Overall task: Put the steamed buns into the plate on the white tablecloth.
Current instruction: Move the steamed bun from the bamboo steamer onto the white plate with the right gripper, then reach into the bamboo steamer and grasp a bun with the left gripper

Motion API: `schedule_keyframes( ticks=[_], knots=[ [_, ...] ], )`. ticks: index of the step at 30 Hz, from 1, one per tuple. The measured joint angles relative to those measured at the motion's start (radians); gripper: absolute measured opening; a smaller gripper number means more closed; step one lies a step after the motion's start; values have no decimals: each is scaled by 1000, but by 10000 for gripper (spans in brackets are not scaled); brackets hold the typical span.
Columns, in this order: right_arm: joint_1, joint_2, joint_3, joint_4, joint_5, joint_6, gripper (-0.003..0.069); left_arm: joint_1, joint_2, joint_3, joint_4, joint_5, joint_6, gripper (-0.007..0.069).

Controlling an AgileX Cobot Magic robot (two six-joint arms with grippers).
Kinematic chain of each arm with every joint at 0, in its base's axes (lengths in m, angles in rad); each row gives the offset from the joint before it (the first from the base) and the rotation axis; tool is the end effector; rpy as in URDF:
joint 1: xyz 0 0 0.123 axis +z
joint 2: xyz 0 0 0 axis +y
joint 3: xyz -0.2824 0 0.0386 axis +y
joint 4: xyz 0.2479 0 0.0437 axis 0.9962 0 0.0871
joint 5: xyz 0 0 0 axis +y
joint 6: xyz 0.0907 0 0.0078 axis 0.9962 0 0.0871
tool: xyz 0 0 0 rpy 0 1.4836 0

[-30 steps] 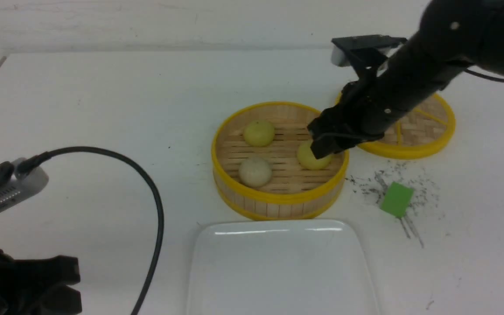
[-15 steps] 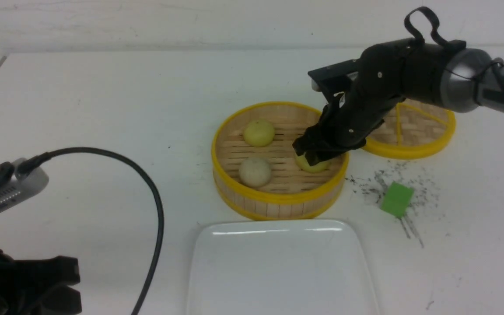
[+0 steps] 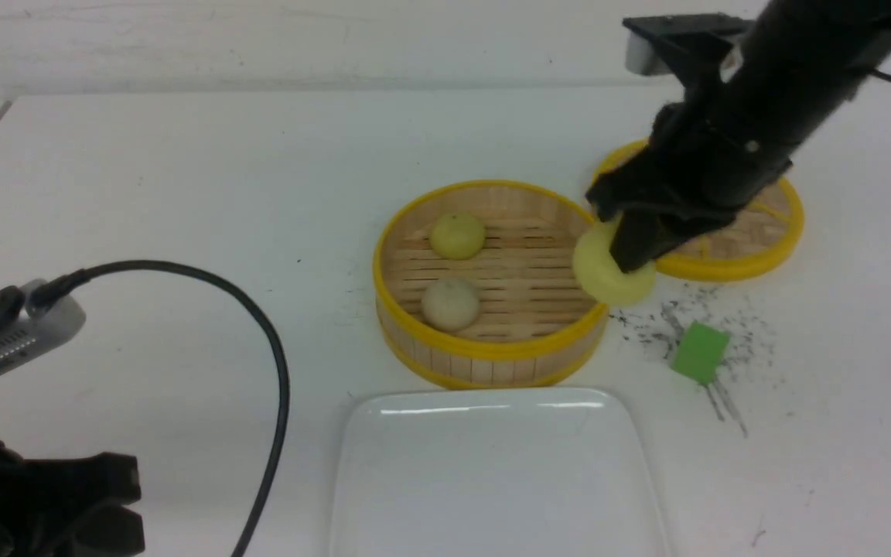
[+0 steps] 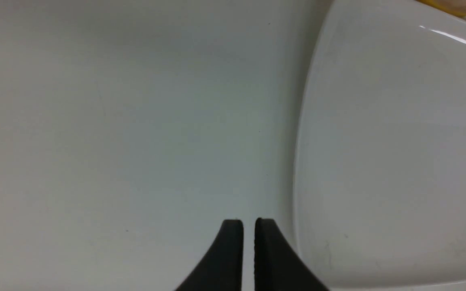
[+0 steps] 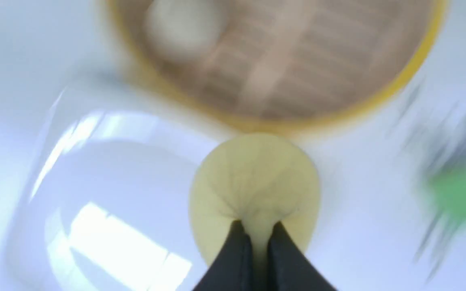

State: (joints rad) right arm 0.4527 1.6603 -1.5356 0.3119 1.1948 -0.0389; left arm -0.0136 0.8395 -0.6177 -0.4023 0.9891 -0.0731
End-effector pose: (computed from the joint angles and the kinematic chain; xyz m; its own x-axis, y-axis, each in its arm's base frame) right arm 0.2992 0.1744 0.3315 -0.8805 -0.3442 -0.3261 -0.4405 0.8482 0.2942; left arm 0.1312 -0.0316 0.2709 -0.8933 -0.2696 -0.3595 -0.1055 0.9035 -0.4154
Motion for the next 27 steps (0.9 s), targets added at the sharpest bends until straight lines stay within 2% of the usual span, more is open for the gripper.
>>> schedule_keyframes(
  ticks=[2,4,7,10,11,13,14,15,20,24,27],
  knots=[
    [29,-33,79,10,2,0,18,0,0,0,0,-1,0,73],
    [89,-67,235,14,-87,0,24,0,0,0,0,-3,0,73],
    [129,-66,338,16,-212,0,31,0,0,0,3,-15,0,75],
    [177,-36,490,17,-443,0,71,0,0,0,14,-51,0,82],
    [177,-33,490,19,-454,0,76,0,0,0,14,-53,0,83],
    [189,1,546,23,-552,0,163,0,0,0,20,-89,0,90],
    [191,10,551,28,-564,0,179,0,0,0,22,-103,0,92],
    [191,21,556,42,-580,0,241,0,0,0,25,-124,0,97],
    [192,-3,521,64,-522,0,412,0,0,-4,25,-186,-23,137],
    [192,-89,462,17,-447,0,434,0,1,-45,25,-169,-32,185],
    [192,-201,413,-69,-375,0,398,0,11,-116,17,-132,-33,246]
  ],
)
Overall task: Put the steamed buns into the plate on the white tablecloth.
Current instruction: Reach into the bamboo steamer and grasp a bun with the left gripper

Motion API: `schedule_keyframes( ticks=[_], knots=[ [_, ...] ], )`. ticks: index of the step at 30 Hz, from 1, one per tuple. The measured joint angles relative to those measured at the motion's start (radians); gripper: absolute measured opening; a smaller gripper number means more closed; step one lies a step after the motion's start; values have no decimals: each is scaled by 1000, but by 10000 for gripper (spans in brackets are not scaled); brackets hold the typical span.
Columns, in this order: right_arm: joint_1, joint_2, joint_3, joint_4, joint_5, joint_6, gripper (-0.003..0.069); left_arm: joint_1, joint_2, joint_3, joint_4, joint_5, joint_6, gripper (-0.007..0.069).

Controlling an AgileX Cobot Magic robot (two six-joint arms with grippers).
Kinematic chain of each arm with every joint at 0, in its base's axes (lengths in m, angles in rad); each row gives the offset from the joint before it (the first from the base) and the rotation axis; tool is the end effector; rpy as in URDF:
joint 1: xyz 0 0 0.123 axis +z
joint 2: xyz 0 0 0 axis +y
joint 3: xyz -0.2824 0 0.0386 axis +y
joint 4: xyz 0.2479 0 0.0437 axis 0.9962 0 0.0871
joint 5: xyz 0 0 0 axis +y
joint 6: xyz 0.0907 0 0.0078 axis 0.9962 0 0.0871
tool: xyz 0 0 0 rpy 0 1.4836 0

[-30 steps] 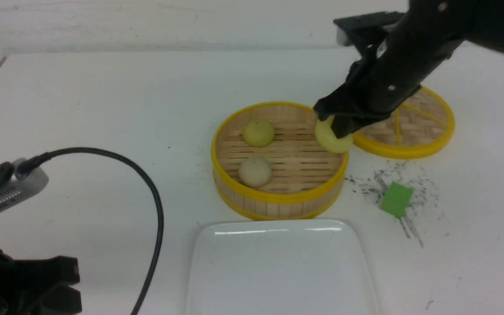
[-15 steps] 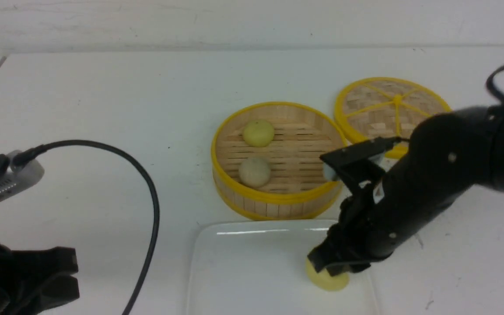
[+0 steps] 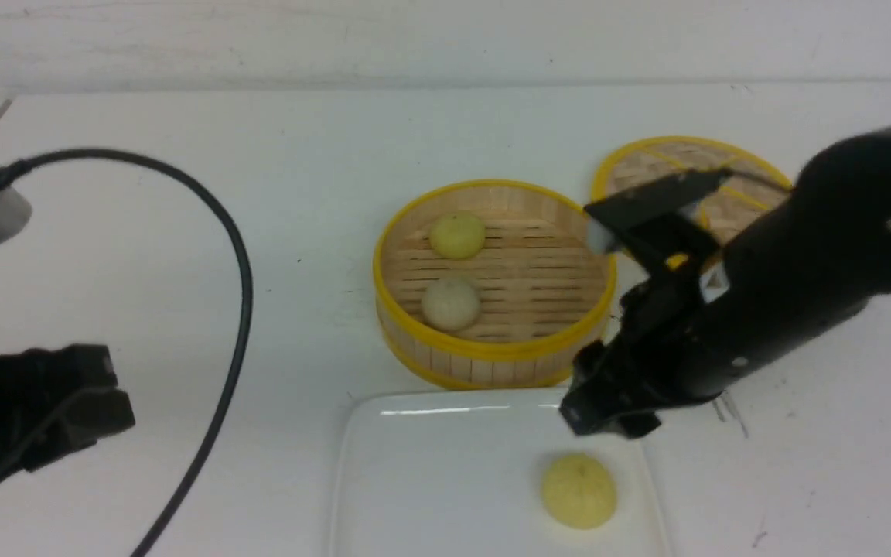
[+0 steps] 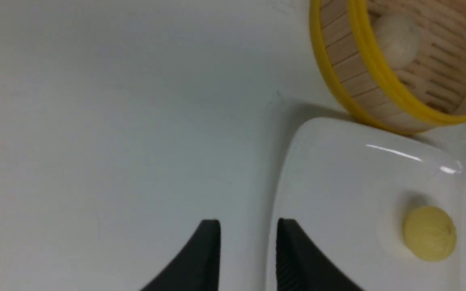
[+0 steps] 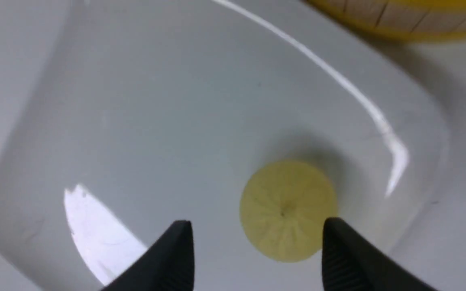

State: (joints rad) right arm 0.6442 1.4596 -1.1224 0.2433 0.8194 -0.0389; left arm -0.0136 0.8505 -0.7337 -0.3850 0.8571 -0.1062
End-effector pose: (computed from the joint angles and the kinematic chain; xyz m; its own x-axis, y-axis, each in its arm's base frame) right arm 0.2299 0.1927 0.2892 -0.7745 -0.4234 -0.4699 -0.5658 0.7960 0.2153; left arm 0.1513 -0.0279 0.3096 -0.7726 -0.3322 -0.5410 -0.0809 0.8967 -0.4352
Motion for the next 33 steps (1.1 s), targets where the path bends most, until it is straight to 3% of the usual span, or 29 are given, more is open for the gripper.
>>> schedule_keyframes(
  ticks=[1,4,6,8,10,14,15,21,33],
  knots=[
    [0,-35,-6,-27,22,2,382,0,7,-23,0,13,1,259],
    [0,-198,-9,-168,159,65,227,0,83,-131,-21,95,18,295],
    [0,-247,-4,-213,204,93,167,0,113,-156,-33,111,32,298],
    [0,-338,28,-292,271,147,48,0,195,-188,-71,123,62,302],
    [0,-423,66,-348,310,190,-3,-13,254,-206,-95,122,83,303],
    [0,-563,181,-434,352,275,-16,-109,381,-244,-111,104,95,303],
    [0,-623,244,-460,363,313,-16,-175,445,-268,-112,85,92,303],
    [0,-781,401,-494,380,387,-16,-371,648,-424,-85,40,26,303],
    [0,-853,508,-495,307,392,-15,-548,1036,-882,203,33,-132,303]
  ],
)
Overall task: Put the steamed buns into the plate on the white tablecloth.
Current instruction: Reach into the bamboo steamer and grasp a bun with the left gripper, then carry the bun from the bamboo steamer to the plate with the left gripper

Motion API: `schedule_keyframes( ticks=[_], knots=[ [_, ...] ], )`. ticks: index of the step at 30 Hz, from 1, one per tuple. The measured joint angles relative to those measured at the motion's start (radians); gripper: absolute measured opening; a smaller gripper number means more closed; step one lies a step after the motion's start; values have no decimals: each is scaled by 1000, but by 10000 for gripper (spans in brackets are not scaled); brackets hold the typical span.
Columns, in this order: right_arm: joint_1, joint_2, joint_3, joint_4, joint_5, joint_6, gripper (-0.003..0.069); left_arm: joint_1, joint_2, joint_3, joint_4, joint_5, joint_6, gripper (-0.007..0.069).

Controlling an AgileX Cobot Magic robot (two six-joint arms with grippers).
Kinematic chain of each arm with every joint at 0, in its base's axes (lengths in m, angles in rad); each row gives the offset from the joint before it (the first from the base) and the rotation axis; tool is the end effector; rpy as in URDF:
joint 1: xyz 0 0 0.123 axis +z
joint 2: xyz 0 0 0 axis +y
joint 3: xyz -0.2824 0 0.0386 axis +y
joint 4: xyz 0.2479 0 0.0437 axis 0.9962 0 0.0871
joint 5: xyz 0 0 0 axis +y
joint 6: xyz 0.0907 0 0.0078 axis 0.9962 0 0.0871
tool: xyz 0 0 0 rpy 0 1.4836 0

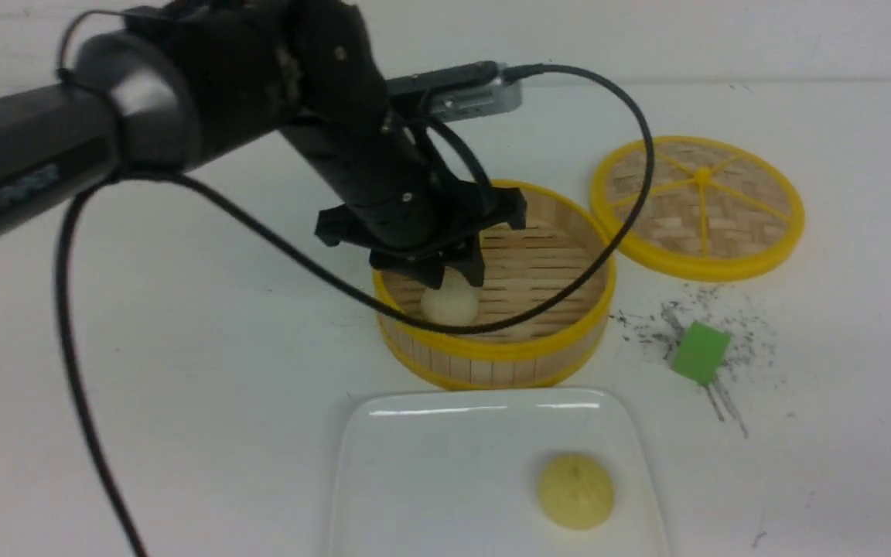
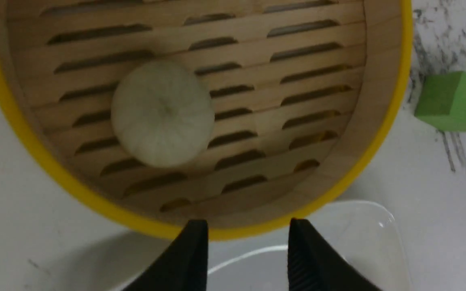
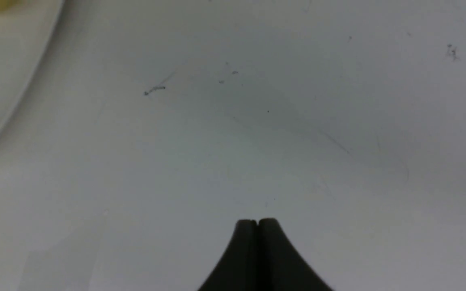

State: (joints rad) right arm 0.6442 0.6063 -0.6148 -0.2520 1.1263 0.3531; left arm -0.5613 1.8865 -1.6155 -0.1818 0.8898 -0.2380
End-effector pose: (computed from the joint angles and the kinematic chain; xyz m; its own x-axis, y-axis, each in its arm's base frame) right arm 0.0794 0.0340 0.2859 -0.7785 -0.2917 -0.5557 -0.3126 0.9480 -0.0597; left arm 0.3474 -0.2336 0.2763 -0.8972 0.1596 -0.4117 0.2922 0.9136 -0.2828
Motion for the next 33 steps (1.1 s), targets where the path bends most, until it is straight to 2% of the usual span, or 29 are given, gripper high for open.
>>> schedule_keyframes(
  ticks=[9,14,16,19,20,21,25,33],
  knots=[
    [0,0,0,6,-31,0,-15,-14,150,-74,135,-17,-15,303],
    [0,0,0,8,-31,0,-14,-14,185,-75,149,-53,-19,299],
    [0,0,0,9,-31,0,-13,-14,193,-75,151,-53,-19,280],
    [0,0,0,10,-39,0,-11,-14,198,-76,153,-41,-13,132],
    [0,0,0,10,-39,0,-11,-14,198,-76,153,-39,-12,121],
    [0,0,0,10,-46,0,-11,-14,198,-83,153,-31,-9,48],
    [0,0,0,19,-49,0,-11,-14,188,-101,142,9,-7,25],
    [0,0,0,23,-49,0,-6,-21,-66,-277,128,273,32,24]
  ],
)
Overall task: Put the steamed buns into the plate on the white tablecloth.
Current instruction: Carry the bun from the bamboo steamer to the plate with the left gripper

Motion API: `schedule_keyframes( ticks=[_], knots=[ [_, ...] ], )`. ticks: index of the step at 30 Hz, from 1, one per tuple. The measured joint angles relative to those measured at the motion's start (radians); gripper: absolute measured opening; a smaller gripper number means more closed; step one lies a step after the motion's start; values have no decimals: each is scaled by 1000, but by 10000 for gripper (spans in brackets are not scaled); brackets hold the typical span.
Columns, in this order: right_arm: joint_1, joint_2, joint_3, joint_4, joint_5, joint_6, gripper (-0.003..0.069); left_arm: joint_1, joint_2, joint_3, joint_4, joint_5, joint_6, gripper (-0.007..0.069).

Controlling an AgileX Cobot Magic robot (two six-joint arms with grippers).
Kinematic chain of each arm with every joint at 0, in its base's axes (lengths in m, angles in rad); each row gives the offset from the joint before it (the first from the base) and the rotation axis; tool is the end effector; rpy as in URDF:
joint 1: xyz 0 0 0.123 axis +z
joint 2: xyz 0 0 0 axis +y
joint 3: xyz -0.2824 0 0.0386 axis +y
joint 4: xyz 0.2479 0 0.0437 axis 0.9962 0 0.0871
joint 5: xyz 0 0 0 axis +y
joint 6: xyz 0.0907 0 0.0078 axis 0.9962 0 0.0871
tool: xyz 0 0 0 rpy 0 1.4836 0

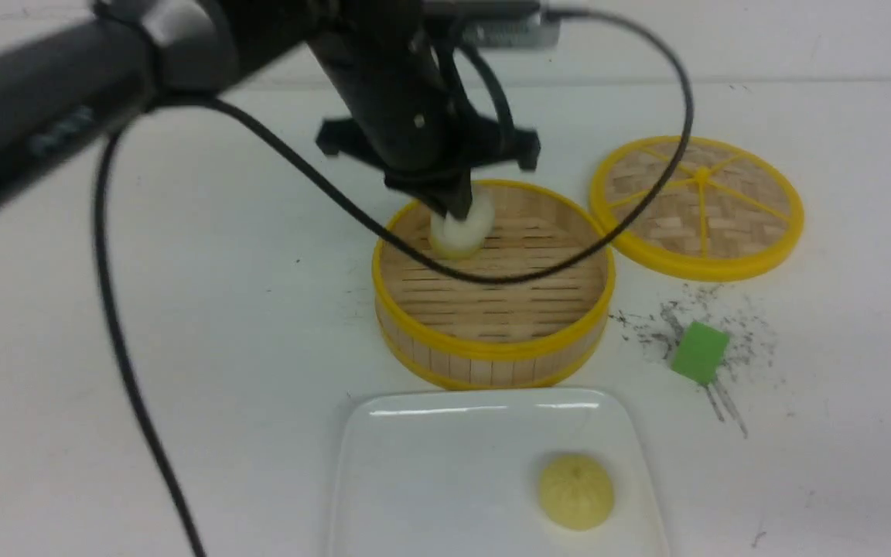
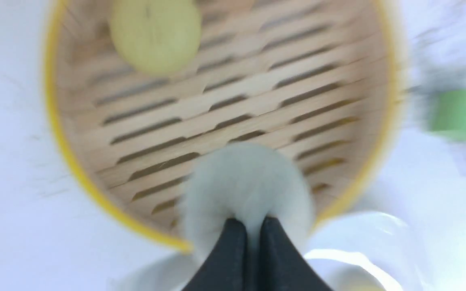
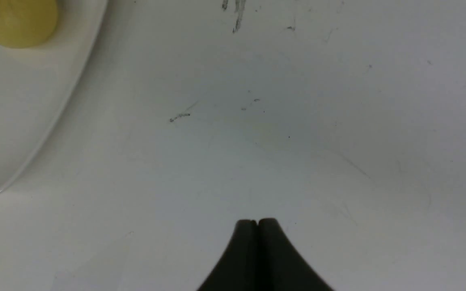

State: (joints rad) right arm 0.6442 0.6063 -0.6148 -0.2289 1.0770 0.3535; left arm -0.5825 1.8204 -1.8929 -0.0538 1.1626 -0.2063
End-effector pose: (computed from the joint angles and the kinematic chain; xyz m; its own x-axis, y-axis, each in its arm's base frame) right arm 0.0811 0.0381 0.2878 -0.7603 -0.2756 -0.5882 -0.3244 0.9456 -0.0237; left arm 0.3316 -0.2238 0.3720 -0.8146 0.2667 -0.5150 0.3980 0.9030 -0.1620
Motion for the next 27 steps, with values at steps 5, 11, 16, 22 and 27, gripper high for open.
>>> schedule_keyframes(
  ticks=[5,11,16,22,27],
  knots=[
    [0,0,0,3,0,0,-6,-1,-142,-11,30,75,0,24],
    [0,0,0,3,-2,0,-1,-1,-215,184,-102,75,-1,24],
    [0,0,0,2,-12,0,2,-2,-196,434,-139,50,-38,30],
    [0,0,0,1,-42,0,7,-56,-124,646,-133,-135,-61,46],
    [0,0,0,0,-55,0,10,-93,-64,666,-136,-197,-74,81]
  ],
)
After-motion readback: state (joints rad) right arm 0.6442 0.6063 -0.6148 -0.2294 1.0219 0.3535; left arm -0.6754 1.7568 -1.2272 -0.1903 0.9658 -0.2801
